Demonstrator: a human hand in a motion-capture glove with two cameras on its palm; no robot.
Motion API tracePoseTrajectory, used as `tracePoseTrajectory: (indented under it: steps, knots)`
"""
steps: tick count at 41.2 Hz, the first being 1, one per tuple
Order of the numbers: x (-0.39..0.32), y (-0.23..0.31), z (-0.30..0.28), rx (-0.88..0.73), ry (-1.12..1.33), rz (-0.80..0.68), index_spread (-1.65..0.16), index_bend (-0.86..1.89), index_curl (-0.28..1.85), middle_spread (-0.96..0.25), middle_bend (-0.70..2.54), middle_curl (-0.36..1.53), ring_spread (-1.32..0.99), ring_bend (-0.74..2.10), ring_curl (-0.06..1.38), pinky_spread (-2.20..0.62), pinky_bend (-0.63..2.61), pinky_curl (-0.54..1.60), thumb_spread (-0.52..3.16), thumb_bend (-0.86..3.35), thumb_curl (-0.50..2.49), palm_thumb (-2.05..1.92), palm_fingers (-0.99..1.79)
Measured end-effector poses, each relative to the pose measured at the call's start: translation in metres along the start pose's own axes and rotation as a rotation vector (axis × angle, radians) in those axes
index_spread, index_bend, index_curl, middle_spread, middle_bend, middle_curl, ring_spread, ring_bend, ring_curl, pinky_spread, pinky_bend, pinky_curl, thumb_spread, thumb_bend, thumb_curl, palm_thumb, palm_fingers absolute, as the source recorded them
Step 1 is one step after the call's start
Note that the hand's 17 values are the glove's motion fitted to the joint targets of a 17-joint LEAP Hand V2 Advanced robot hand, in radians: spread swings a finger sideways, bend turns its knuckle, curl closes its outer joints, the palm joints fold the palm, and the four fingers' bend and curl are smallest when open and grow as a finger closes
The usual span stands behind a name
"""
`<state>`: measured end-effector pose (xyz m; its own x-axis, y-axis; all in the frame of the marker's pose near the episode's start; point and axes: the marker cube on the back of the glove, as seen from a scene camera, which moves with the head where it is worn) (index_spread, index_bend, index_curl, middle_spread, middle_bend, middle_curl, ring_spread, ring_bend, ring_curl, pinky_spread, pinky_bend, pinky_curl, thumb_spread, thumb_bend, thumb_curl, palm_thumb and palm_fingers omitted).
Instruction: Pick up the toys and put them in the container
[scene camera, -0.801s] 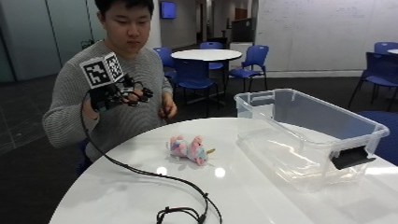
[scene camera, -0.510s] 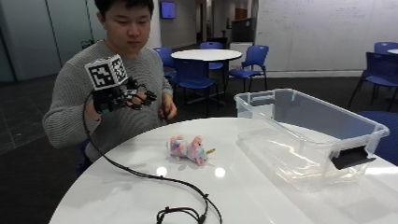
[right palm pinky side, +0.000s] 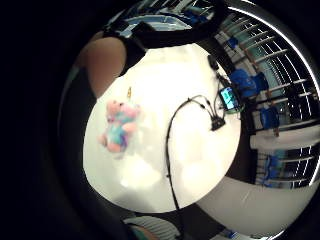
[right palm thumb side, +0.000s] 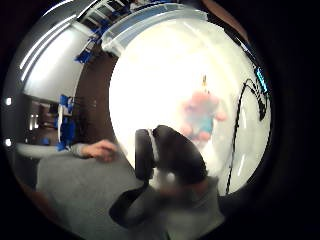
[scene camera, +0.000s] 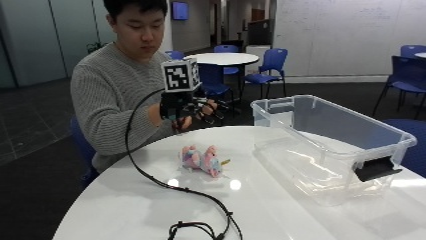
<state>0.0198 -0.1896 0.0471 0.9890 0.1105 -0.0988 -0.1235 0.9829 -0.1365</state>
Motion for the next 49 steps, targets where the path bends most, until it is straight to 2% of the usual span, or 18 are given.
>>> tracePoseTrajectory:
  steps: [8,13,18,31,34,37,41,45,49]
  knots:
    - [0.008,-0.022,0.051,-0.113,0.023,0.073,-0.37,0.13,0.17,-0.2,0.18,0.2,-0.22,0.55,0.21,0.01,0.83,0.33,1.3,-0.01,0.15,-0.01,0.09]
    - [0.006,-0.019,0.097,-0.244,0.015,0.106,-0.37,0.13,0.18,-0.2,0.18,0.21,-0.23,0.62,0.23,0.0,0.88,0.35,1.33,0.0,0.17,0.02,0.1]
    - [-0.009,-0.005,0.146,-0.353,0.003,0.076,-0.37,0.12,0.18,-0.19,0.16,0.22,-0.23,0.67,0.25,0.0,0.99,0.38,1.34,0.0,0.2,0.05,0.1]
    - [-0.016,-0.004,0.159,-0.3,0.031,0.071,-0.39,0.23,0.25,-0.16,0.13,0.19,-0.17,0.72,0.26,-0.06,1.18,0.41,1.42,0.07,0.28,0.21,0.11]
    - [-0.014,-0.007,0.16,-0.247,0.023,0.1,-0.39,0.28,0.27,-0.17,0.16,0.19,-0.19,0.77,0.26,-0.1,1.16,0.4,1.46,0.1,0.31,0.27,0.21]
    - [-0.01,-0.01,0.161,-0.183,-0.005,0.14,-0.38,0.17,0.24,-0.21,0.32,0.24,-0.27,0.89,0.28,-0.26,1.18,0.37,1.48,0.18,0.36,0.42,0.65]
    - [-0.003,-0.016,0.162,-0.129,-0.056,0.164,-0.39,0.31,0.28,-0.25,0.43,0.29,-0.34,0.93,0.3,-0.33,1.12,0.36,1.32,0.23,0.46,0.6,0.94]
    - [-0.004,-0.02,0.161,-0.119,-0.087,0.161,-0.38,0.51,0.37,-0.26,0.59,0.36,-0.4,1.0,0.35,-0.38,1.01,0.37,1.21,0.25,0.54,0.68,1.15]
    - [-0.008,-0.025,0.143,-0.109,-0.1,0.127,-0.35,0.65,0.46,-0.26,0.7,0.42,-0.43,1.07,0.41,-0.4,0.97,0.39,1.1,0.27,0.61,0.71,1.15]
